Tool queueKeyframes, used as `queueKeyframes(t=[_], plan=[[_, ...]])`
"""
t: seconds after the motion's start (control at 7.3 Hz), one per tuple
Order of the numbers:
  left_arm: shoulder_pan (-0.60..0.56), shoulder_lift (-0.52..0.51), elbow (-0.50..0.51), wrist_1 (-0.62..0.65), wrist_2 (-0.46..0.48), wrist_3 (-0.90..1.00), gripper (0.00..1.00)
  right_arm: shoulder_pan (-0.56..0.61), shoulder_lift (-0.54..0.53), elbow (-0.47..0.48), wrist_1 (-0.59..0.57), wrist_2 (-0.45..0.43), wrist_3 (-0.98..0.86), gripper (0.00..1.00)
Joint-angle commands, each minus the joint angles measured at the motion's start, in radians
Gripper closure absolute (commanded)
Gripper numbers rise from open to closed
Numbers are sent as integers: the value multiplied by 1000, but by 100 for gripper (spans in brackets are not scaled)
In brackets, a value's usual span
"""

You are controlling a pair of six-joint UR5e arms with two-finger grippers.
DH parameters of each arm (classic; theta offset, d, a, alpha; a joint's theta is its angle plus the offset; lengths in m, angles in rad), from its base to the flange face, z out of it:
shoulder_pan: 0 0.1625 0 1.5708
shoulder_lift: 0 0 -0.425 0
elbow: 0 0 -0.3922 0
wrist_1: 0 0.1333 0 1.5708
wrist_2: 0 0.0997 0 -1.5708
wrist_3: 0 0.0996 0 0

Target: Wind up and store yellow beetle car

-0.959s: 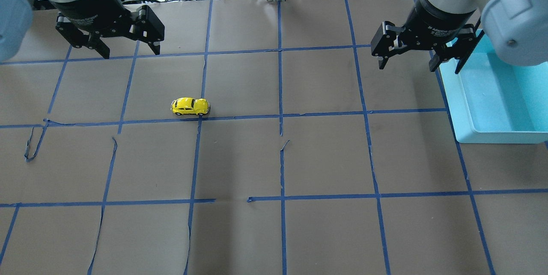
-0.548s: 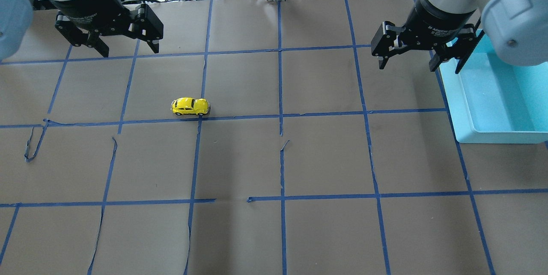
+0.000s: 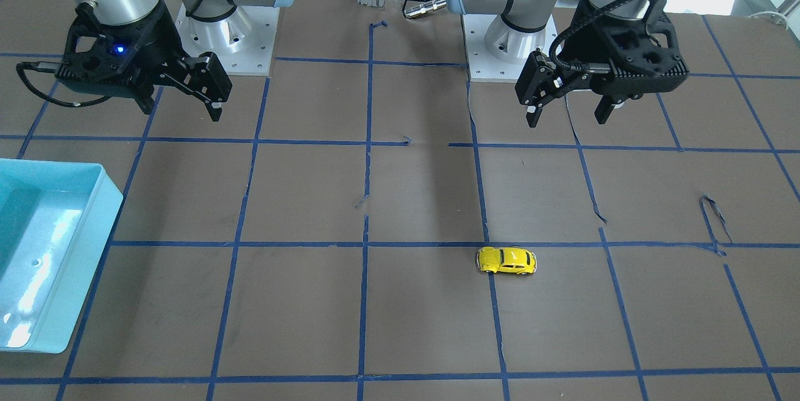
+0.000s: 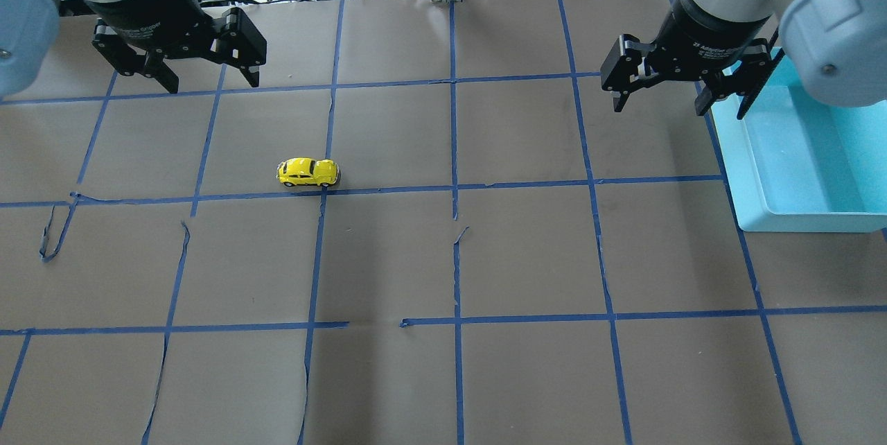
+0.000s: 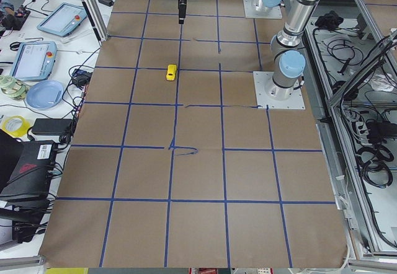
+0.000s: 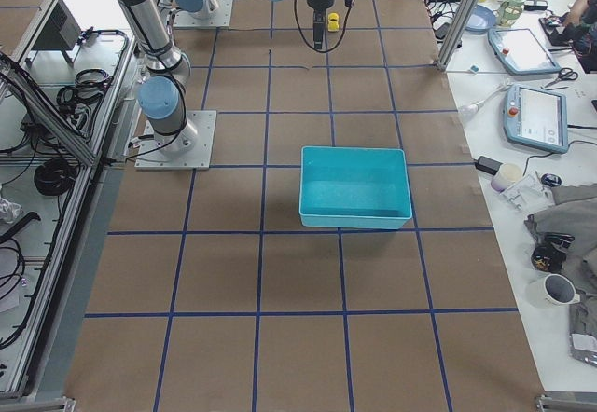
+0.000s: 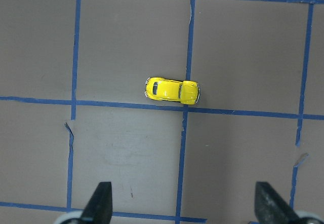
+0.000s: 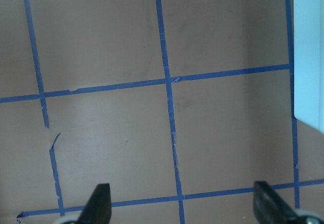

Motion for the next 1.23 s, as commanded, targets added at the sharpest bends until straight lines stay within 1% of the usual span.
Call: queueKeyframes(t=[0.0, 1.1], plan=[[-4, -4, -9, -7, -5, 0, 0, 0, 0, 0, 1, -1, 0, 0], [-2, 1, -5, -19, -2, 15, 0, 0, -10, 0, -2, 3, -5, 0]])
